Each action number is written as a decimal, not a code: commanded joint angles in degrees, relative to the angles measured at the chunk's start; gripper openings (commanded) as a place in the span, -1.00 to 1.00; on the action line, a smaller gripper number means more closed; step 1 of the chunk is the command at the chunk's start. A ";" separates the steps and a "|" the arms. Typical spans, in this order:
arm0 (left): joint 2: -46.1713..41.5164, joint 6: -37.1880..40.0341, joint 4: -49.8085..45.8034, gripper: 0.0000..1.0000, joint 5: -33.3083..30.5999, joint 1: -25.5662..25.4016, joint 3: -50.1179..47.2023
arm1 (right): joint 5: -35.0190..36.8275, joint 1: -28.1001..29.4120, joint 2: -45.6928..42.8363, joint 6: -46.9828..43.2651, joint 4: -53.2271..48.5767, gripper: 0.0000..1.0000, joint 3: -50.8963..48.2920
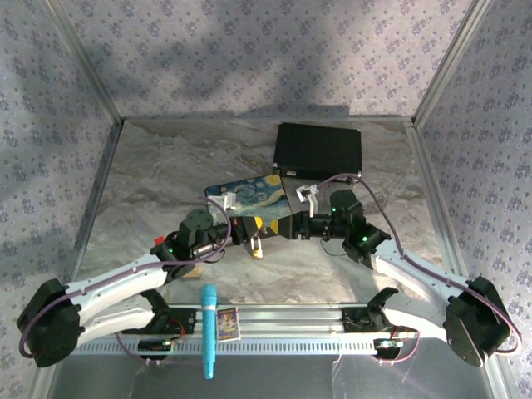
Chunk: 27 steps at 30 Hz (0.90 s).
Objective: Unlock the padlock with the key
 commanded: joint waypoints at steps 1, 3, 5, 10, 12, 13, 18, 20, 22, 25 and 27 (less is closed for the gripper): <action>-0.68 4.49 2.31 -1.00 8.82 0.44 3.69 | -7.07 -0.06 0.05 -2.57 4.19 0.08 1.42; -0.76 4.80 2.90 -1.00 9.52 0.48 3.87 | -7.86 -0.13 0.22 -3.10 3.62 0.00 1.77; -0.76 4.57 4.85 -1.00 10.28 0.47 3.52 | -8.90 -0.02 0.67 -3.09 3.48 -0.08 1.93; -0.76 3.87 7.73 -1.00 10.90 0.43 3.13 | -9.30 -0.11 1.53 -3.08 3.02 -0.16 1.72; -0.85 3.73 8.71 -1.00 11.36 0.35 2.86 | -9.64 -0.21 1.80 -3.08 4.15 -0.23 1.35; -0.85 3.60 8.54 -1.00 11.19 0.42 2.89 | -9.73 -0.24 1.93 -3.09 4.52 -0.30 1.19; -1.03 3.68 7.64 -1.00 10.20 0.35 3.00 | -11.16 -0.19 2.55 -2.39 7.09 -0.43 0.70; -1.12 3.76 7.96 -1.00 9.87 0.36 2.90 | -11.62 -0.01 3.01 -2.03 7.66 -0.50 0.50; -1.03 3.72 7.90 -1.00 9.62 0.35 2.90 | -11.76 0.03 3.14 -1.94 7.90 -0.54 0.17; -0.82 3.39 8.45 -1.00 9.37 0.38 2.70 | -11.54 0.03 3.21 -1.83 8.34 -0.62 -0.32; -0.85 3.40 8.41 -1.00 9.41 0.35 2.64 | -11.43 -0.14 3.14 -1.67 8.49 -0.71 -0.52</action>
